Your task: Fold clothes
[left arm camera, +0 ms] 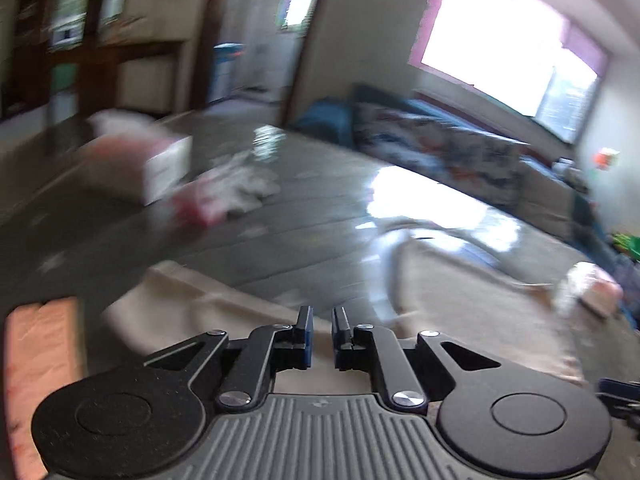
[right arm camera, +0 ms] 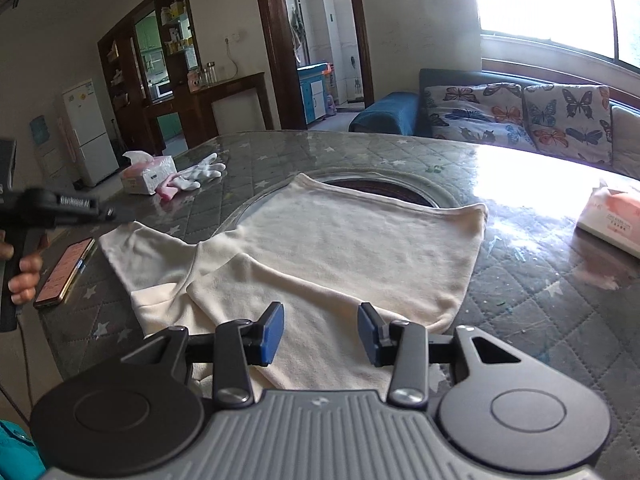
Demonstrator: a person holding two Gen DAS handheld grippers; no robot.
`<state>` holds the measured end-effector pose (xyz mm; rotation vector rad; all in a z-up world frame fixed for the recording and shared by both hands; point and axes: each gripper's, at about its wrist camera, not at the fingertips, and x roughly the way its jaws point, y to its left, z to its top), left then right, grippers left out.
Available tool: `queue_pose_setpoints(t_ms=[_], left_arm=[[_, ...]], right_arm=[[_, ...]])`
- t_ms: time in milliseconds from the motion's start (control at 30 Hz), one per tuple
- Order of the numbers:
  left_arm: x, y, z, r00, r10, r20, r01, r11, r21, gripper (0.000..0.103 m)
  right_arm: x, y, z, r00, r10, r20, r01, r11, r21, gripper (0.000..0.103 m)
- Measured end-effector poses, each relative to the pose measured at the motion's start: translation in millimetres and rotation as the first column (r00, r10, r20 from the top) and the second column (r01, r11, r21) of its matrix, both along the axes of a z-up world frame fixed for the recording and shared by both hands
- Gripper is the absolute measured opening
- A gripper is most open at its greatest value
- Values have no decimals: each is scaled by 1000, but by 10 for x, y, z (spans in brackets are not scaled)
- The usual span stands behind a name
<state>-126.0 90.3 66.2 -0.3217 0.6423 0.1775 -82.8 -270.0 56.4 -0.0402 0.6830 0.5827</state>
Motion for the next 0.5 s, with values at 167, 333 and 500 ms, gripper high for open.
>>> queue_pose_setpoints(t_ms=[167,333,500], left_arm=[[-135,404,-207,984,172,-40,-171,985,29,37],[-124,617,-312,968,243,-57,-242,970,21,47],[-91,682,-328,953,299,-52,-299,954,13,53]], right_arm=[[16,98,-29,1000,22,-9,-22,1000,-4,41],[26,195,-36,999,40,-18,-40,999,-18,41],[32,236,-33,999,42,-23,-42,999,-33,43]])
